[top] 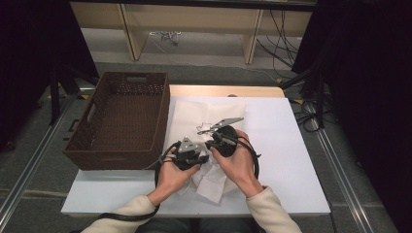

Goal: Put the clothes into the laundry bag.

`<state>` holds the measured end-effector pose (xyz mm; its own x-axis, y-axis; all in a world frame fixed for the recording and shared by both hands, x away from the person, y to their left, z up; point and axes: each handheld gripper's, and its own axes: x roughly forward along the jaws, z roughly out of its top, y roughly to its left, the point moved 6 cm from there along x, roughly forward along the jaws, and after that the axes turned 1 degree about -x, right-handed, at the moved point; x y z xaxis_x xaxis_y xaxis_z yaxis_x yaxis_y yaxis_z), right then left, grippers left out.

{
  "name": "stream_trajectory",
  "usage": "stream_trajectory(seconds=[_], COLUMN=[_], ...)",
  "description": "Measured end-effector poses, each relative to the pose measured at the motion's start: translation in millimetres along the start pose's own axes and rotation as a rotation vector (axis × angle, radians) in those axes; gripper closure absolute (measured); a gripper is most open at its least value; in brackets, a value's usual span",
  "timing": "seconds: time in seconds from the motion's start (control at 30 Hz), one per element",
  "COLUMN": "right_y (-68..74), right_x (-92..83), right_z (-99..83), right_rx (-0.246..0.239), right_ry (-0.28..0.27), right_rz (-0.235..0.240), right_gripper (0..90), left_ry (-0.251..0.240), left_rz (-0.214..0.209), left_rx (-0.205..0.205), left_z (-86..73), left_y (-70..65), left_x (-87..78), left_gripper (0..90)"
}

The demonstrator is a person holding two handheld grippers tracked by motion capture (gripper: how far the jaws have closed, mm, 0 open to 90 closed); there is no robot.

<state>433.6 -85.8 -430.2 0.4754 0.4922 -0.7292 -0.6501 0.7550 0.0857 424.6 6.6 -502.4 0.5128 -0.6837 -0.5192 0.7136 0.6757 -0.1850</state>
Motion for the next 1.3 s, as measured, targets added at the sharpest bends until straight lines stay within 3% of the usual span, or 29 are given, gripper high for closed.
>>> stream_trajectory(seconds=[0.1, 0.13, 0.2, 0.27, 0.33, 0.37, 0.43, 0.47, 0.5, 0.53, 0.57, 0.6, 0.63, 0.67, 0.77, 0.93, 0.97, 1.0, 1.17, 1.27, 1.3], right_y=[-2.0, -1.2, -3.7, -3.3, -4.1, -4.1, -4.0, -1.5, -1.5, -1.1, -1.1, -1.2, -1.2, -0.1, -0.1, 0.5, 0.2, -0.6, 0.4, 1.1, -3.0], right_x=[0.0, 0.1, 0.6, 0.7, 0.8, 0.8, 1.3, 2.0, 2.0, 2.0, 1.9, 1.8, 1.9, 0.5, 1.8, 1.8, 1.9, 2.9, 2.0, 2.4, 4.2], right_z=[1.0, 0.7, 1.1, 1.2, 1.9, 1.9, 1.7, 1.2, 1.2, 1.4, 1.3, 1.3, 1.2, 0.1, 0.0, -0.7, -0.5, -0.5, -0.7, -0.9, 0.9], right_rx=[-0.022, -0.014, -0.052, -0.041, -0.045, -0.046, -0.06, -0.016, -0.016, -0.01, -0.011, -0.011, -0.012, 0.002, 0.007, 0.004, 0.0, -0.014, 0.002, 0.006, -0.067], right_ry=[-0.001, 0.0, -0.001, -0.003, -0.009, -0.009, -0.007, -0.019, -0.019, -0.017, -0.016, -0.016, -0.016, 0.008, 0.004, 0.012, 0.013, 0.009, 0.014, 0.016, -0.01], right_rz=[0.005, 0.007, 0.007, 0.004, -0.002, -0.003, 0.0, -0.007, -0.007, -0.006, -0.006, -0.006, -0.005, 0.004, 0.0, 0.005, 0.002, -0.003, 0.005, 0.002, 0.002], right_gripper=[88.6, 88.6, 88.6, 88.6, 88.6, 88.6, 88.6, 88.6, 88.6, 88.6, 88.6, 88.6, 88.6, 88.6, 88.6, 88.5, 88.5, 88.5, 88.5, 88.5, 88.5], left_ry=[-0.003, -0.027, -0.027, -0.037, -0.041, -0.033, -0.021, -0.007, -0.007, 0.026, 0.023, 0.053, 0.07, 0.087, 0.12, 0.149, 0.157, 0.161, 0.168, 0.164, 0.162], left_rz=[0.002, 0.003, 0.009, -0.001, -0.017, -0.01, -0.029, -0.036, -0.036, -0.038, -0.015, -0.039, -0.031, -0.021, 0.004, 0.044, 0.056, 0.063, 0.064, 0.057, 0.046], left_rx=[0.01, 0.013, 0.034, 0.028, 0.046, 0.08, 0.083, 0.091, 0.091, 0.116, 0.135, 0.125, 0.119, 0.132, 0.165, 0.204, 0.233, 0.231, 0.24, 0.218, 0.21], left_z=[-0.8, 0.4, 0.9, 1.1, 1.2, 0.6, -0.9, -6.1, -6.1, -11.4, -12.8, -16.8, -20.5, -22.9, -28.1, -29.6, -29.5, -29.4, -29.4, -28.5, -28.4], left_y=[-1.5, -3.7, -5.7, -10.0, -19.0, -20.9, -23.5, -30.6, -30.6, -30.9, -29.3, -32.0, -32.6, -32.3, -31.4, -29.2, -26.2, -25.6, -26.4, -23.9, -23.0], left_x=[-11.4, -15.3, -26.2, -32.4, -44.6, -47.9, -48.4, -45.2, -45.2, -39.9, -35.5, -32.8, -27.4, -23.8, -13.6, -4.9, -3.6, -3.2, 0.4, -0.1, 0.3], left_gripper=[57.2, 53.0, 46.3, 43.3, 35.9, 34.6, 31.1, 29.7, 29.3, 28.9, 28.8, 28.7, 28.5, 28.3, 29.8, 37.7, 42.3, 48.0, 55.1, 63.0, 65.1])
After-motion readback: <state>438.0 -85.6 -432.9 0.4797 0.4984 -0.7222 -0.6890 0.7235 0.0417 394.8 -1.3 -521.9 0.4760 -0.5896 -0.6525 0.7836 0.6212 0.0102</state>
